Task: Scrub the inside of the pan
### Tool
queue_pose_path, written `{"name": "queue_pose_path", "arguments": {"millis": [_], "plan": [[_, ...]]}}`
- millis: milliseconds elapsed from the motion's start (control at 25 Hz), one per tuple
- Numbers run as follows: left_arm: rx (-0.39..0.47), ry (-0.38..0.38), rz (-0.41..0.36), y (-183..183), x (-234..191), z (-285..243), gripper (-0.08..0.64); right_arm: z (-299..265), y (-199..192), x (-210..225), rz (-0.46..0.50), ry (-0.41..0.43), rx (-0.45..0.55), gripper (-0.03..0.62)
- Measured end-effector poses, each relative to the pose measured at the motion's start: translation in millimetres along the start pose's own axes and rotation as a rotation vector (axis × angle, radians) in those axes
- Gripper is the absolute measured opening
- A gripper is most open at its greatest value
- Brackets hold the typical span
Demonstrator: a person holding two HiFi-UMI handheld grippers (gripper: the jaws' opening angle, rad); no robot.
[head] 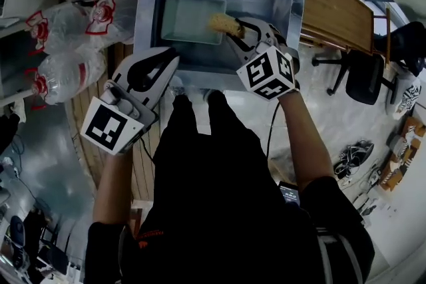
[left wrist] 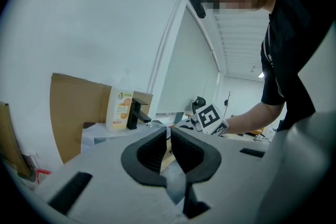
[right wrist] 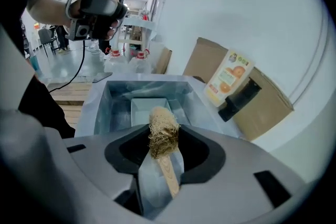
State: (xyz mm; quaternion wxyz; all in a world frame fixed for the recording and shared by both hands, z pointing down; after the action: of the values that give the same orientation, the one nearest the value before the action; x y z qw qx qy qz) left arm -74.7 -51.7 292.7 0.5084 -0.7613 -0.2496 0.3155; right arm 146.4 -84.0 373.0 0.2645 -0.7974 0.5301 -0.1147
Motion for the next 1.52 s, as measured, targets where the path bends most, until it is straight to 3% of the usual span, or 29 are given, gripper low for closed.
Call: {"name": "queue_pose_path", "arguments": {"millis": [680, 920, 1160, 1520], "plan": [[0.108, -0.010, -0.109, 67.6, 28.8, 30.0, 0.037, 126.3, 46.0, -17.0, -0.078, -0.202, 0.224, 0.164], [0.137, -0.023, -0.128, 83.0, 37.6, 35.3, 0.037, 159.8, 57.0, -28.8, -0.155, -0.222, 0.353, 0.164], [0.206, -0.054, -0.173, 93.0, 41.7, 38.4, 0.037, 186.6, 72.4, -40.3, -0.161, -0.247, 0.439, 0.166], [0.201, -0.071, -0.194, 101.8, 40.1, 42.9, 0.037, 201.6, 89.6, -50.1, -0.177, -0.236, 0.536, 0.166]]}}
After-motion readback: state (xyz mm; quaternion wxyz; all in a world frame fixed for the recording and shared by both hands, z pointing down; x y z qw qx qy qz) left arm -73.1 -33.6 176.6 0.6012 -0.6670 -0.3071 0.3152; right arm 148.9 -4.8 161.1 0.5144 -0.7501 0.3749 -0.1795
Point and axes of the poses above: the fingertips, and each gripper's own axes: z backward along the fingers, x to its right, y out of its top, the point moved 8 cm from there along z, backward along the fingers, and after that the axes turned 13 degrees about y, right-handed, at the moved point
